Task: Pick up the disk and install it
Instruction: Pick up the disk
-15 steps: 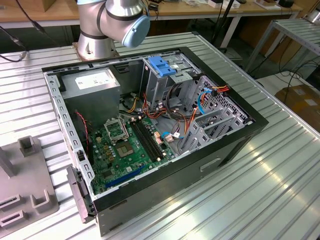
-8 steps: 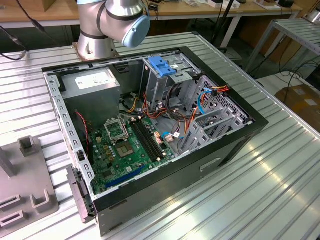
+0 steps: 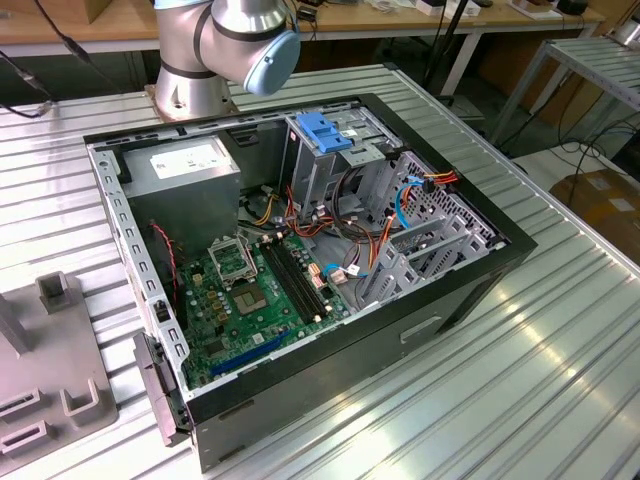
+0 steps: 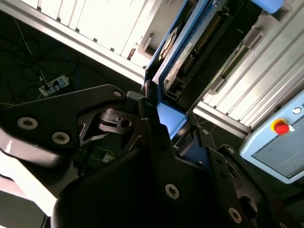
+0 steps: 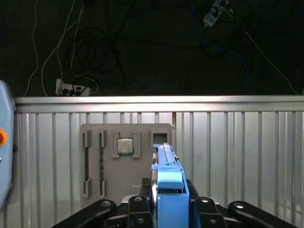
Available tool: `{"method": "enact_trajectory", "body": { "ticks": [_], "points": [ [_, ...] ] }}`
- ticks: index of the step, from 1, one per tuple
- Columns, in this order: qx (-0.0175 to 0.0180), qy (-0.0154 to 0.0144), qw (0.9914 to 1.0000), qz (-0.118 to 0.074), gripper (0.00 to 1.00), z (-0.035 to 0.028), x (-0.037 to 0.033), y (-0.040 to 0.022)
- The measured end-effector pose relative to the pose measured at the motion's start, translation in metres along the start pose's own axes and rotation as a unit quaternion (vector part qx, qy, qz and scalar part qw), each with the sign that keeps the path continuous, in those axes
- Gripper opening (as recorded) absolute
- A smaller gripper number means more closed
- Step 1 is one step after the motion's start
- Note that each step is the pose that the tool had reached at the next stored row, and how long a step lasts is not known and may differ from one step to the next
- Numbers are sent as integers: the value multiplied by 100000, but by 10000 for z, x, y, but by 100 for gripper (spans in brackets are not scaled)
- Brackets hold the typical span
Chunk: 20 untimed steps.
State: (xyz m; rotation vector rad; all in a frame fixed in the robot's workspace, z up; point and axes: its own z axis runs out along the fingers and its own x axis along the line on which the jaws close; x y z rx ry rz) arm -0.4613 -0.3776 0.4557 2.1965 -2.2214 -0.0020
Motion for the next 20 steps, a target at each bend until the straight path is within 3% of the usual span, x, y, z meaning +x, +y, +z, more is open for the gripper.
{"method": "enact_trajectory", "body": {
  "ticks": [9, 13, 20],
  "points": [
    [-222, 3, 100000, -1, 37, -93, 1, -7],
    [-373, 5, 99999, -4, 37, -182, 2, -8],
    [-543, 6, 99999, -8, 37, -270, 3, -9]
  ]
}}
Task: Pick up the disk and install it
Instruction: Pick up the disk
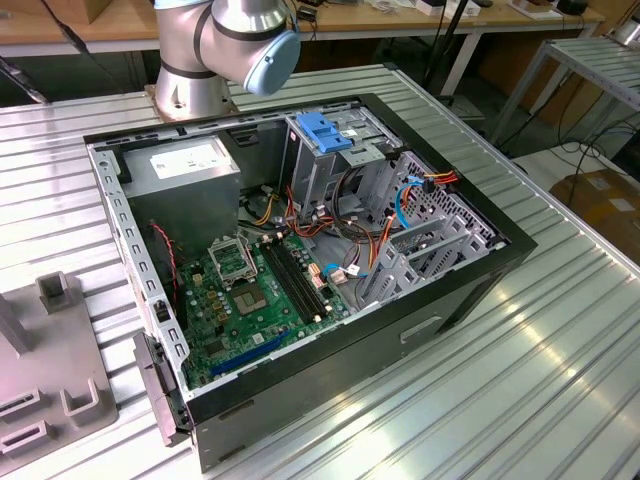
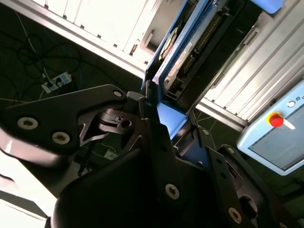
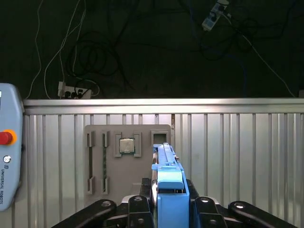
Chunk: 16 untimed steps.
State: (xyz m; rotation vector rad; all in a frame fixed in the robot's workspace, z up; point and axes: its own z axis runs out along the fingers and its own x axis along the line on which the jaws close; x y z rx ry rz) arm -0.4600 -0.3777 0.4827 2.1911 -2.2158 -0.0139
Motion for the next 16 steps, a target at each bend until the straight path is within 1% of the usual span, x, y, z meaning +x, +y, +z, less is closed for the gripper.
{"method": "enact_trajectory", "body": {
  "ticks": [10, 16],
  "points": [
    [-368, 6, 99999, -2, 37, -160, 2, 0],
    [-402, 5, 99999, -3, 37, -166, 2, 0]
  ]
}}
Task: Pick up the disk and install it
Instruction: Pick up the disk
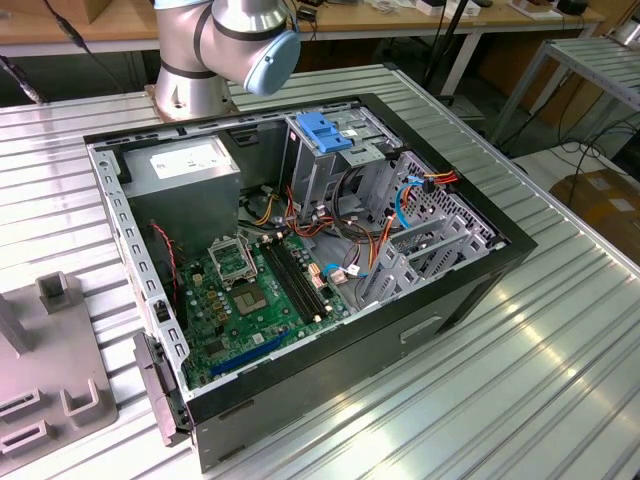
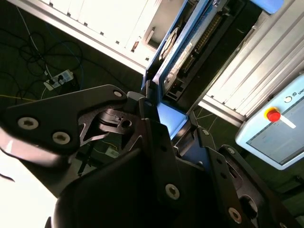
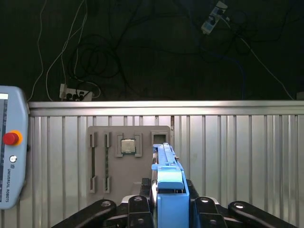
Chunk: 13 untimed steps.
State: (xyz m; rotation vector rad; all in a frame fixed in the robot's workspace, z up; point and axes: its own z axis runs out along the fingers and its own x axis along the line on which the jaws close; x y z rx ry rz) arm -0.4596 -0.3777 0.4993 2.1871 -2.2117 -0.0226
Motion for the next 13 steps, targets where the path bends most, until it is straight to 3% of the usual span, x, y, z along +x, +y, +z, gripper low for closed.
{"method": "enact_trajectory", "body": {
  "ticks": [5, 13],
  "points": [
    [-11, 3, 100000, -9, 37, -2, 0, -24],
    [-6, 1, 100000, 0, 37, -6, -2, -164]
  ]
}}
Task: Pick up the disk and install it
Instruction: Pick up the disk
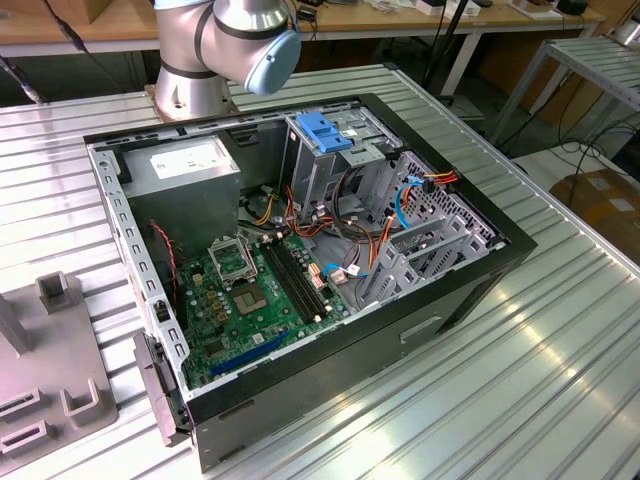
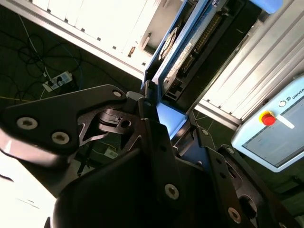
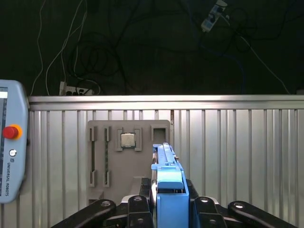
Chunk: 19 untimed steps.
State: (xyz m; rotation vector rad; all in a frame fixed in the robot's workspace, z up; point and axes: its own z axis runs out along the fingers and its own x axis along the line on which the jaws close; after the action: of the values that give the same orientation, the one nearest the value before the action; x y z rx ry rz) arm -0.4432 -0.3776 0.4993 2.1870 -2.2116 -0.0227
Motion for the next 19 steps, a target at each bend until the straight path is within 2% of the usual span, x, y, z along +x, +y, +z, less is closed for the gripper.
{"method": "enact_trajectory", "body": {
  "ticks": [5, 19],
  "points": [
    [1, 0, 100000, -4, 37, -3, -1, -102],
    [1, -1, 100000, 2, 37, -9, -3, -272]
  ]
}}
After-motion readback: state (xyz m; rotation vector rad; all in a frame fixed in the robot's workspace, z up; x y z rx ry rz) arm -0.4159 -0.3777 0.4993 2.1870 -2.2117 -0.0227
